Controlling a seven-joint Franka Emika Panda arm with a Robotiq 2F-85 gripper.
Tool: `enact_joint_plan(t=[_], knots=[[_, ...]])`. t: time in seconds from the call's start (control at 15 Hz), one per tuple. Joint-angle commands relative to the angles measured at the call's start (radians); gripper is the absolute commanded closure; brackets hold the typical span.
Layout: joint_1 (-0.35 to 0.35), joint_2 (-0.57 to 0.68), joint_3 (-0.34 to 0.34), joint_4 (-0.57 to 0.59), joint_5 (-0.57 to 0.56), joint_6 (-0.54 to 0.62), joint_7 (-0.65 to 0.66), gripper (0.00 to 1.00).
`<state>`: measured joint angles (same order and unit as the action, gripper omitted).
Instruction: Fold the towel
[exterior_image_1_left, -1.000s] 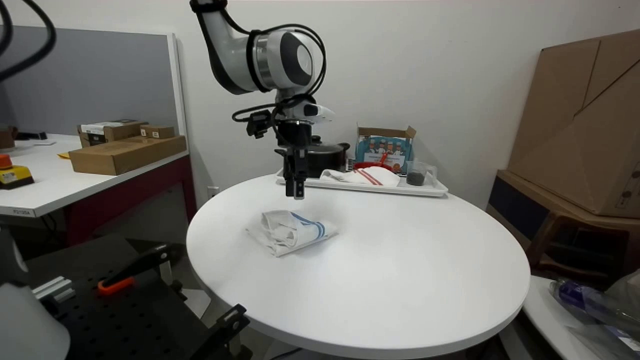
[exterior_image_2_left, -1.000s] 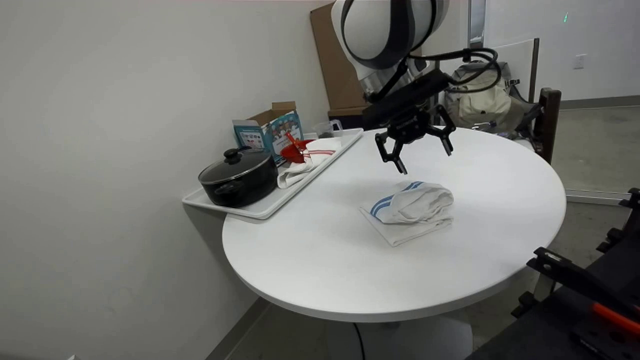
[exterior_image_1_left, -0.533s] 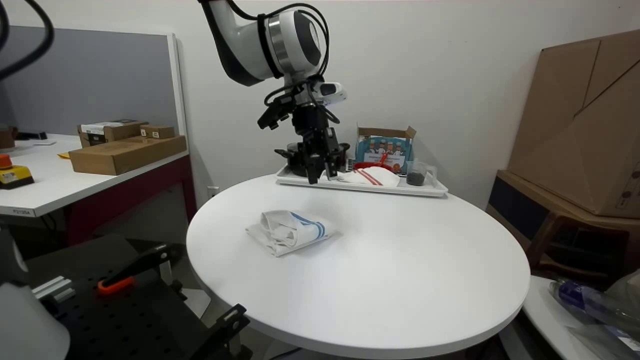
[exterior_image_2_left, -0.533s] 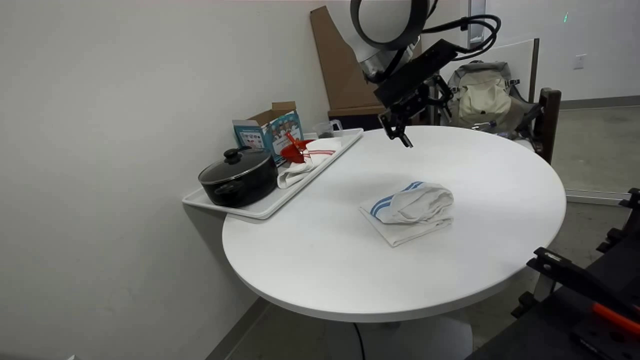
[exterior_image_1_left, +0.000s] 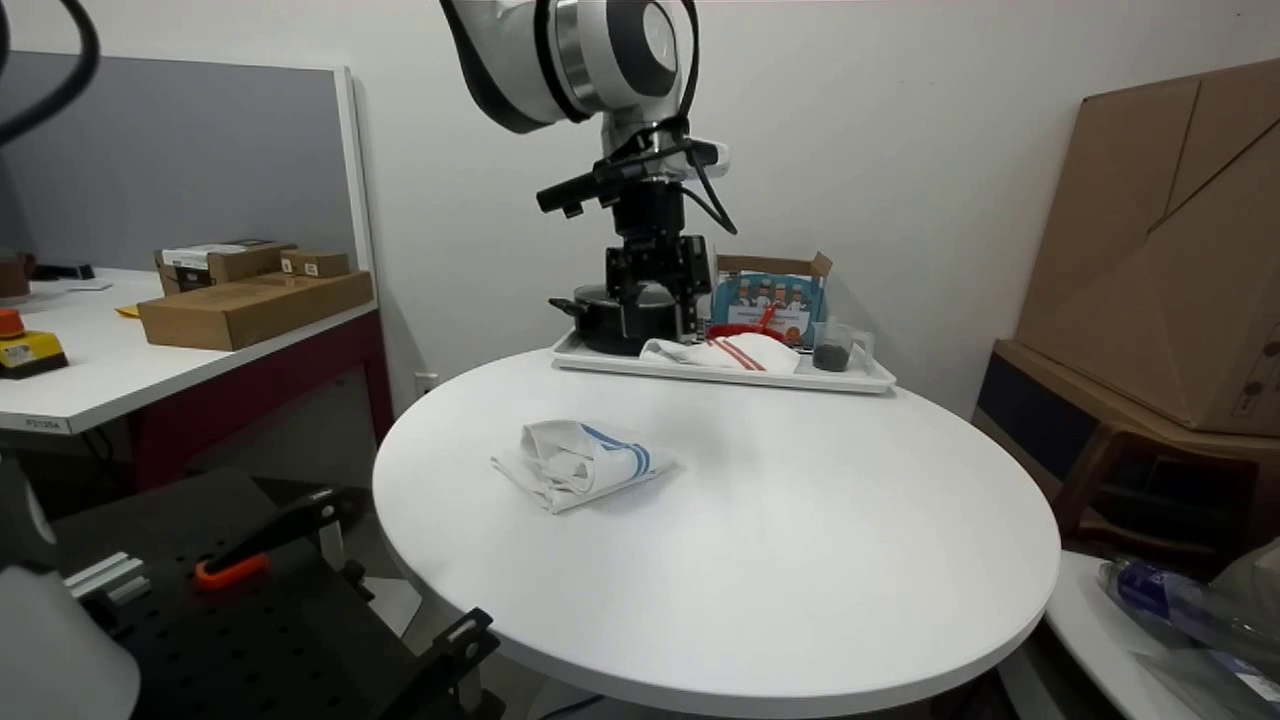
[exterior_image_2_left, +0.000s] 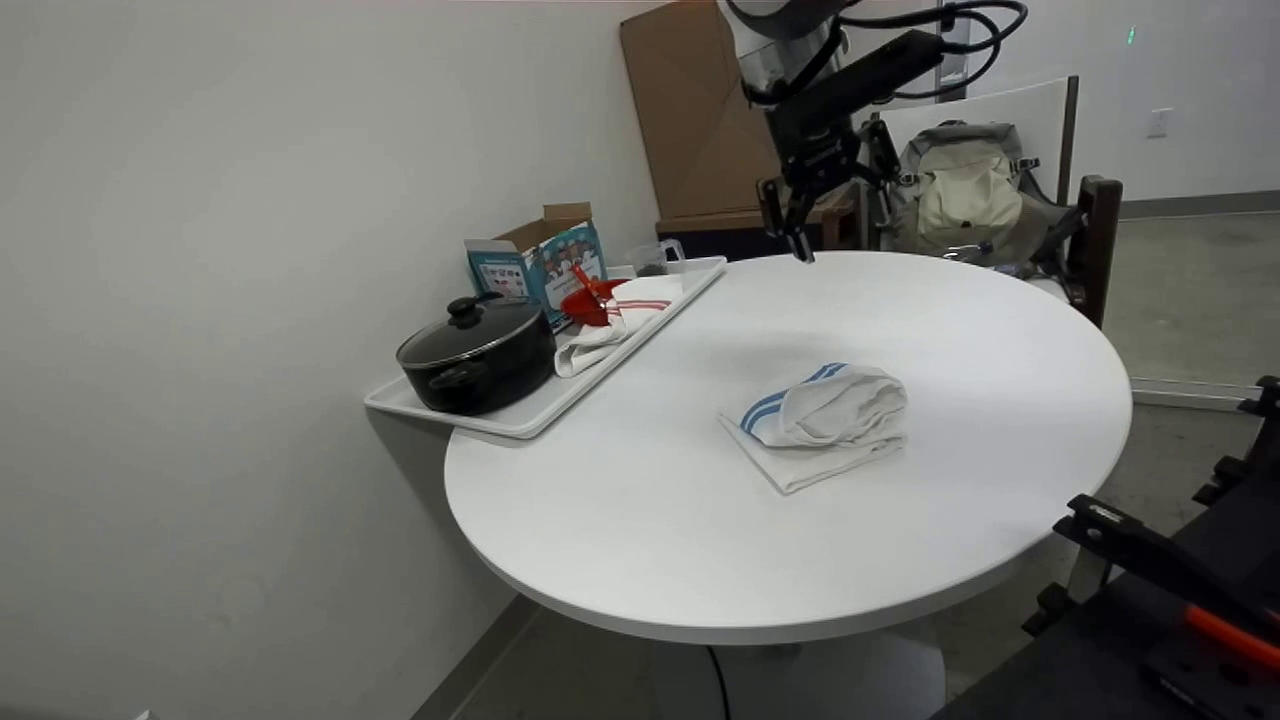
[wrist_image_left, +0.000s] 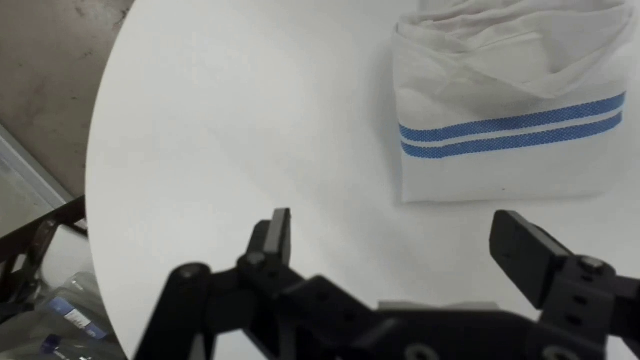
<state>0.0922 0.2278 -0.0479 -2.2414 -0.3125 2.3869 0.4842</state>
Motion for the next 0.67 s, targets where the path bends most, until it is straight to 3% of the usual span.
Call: enact_joint_plan(t=[0.0, 0.27, 0.33, 0.6], knots=[[-0.061, -0.05, 0.042, -0.027, 0.252, -0.019, -0.198, 0.0], [-0.079, -0.06, 0.043, -0.018, 0.404, -0.088, -0.267, 0.0], [-0.063, -0.032, 0.033, -0.006, 0.351, -0.057, -0.232, 0.0], [-0.068, -0.039, 0.033, -0.006, 0.374, -0.074, -0.237, 0.0]])
